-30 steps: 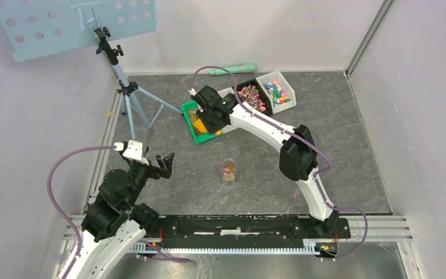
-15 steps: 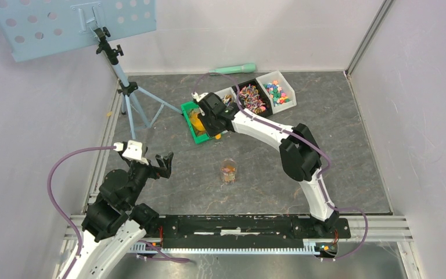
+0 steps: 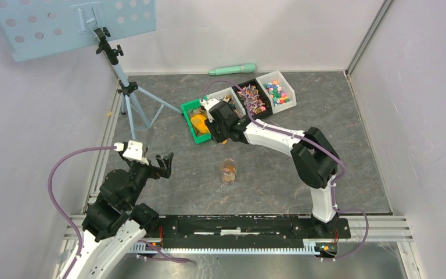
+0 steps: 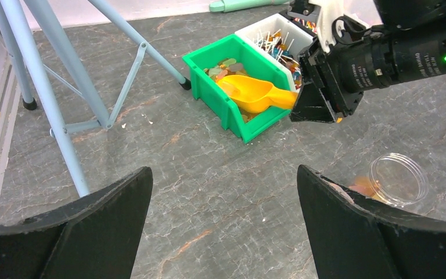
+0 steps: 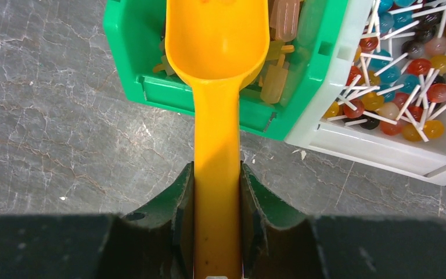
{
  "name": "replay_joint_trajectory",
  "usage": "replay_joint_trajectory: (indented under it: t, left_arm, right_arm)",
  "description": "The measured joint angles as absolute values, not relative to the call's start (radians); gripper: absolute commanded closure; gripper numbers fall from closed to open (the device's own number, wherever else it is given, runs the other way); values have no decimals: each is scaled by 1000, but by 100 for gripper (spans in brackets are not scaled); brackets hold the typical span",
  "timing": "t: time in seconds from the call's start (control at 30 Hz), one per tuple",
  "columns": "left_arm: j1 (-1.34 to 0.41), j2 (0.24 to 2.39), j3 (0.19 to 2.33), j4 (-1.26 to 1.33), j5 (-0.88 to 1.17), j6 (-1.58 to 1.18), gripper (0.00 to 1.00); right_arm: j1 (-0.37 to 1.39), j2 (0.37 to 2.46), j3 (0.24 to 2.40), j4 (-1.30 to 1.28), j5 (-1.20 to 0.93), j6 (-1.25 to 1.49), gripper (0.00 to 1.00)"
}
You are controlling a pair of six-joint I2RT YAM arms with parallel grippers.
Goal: Pack the candies
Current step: Scoop the fake candies from the storage box.
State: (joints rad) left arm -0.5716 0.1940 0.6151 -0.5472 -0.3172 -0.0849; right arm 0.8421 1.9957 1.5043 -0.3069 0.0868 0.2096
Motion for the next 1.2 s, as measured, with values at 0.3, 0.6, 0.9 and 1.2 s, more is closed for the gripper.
replay_joint_trajectory:
  t: [0.3, 0.6, 0.9, 1.2]
  left_arm:
    - [-572, 173, 603, -546, -324, -84, 0]
    - [-572, 172, 602, -546, -325, -82, 0]
    - [-572, 170, 600, -545, -324, -59, 0]
    - [-572, 170, 598, -545, -320, -50, 0]
  right_arm:
    - [842, 1889, 1378, -208, 63, 167, 100]
    - [842, 1751, 1264, -156, 57, 157, 100]
    - [841, 1472, 1094, -128, 44, 85, 100]
    - [839, 1180, 940, -187, -9, -127, 100]
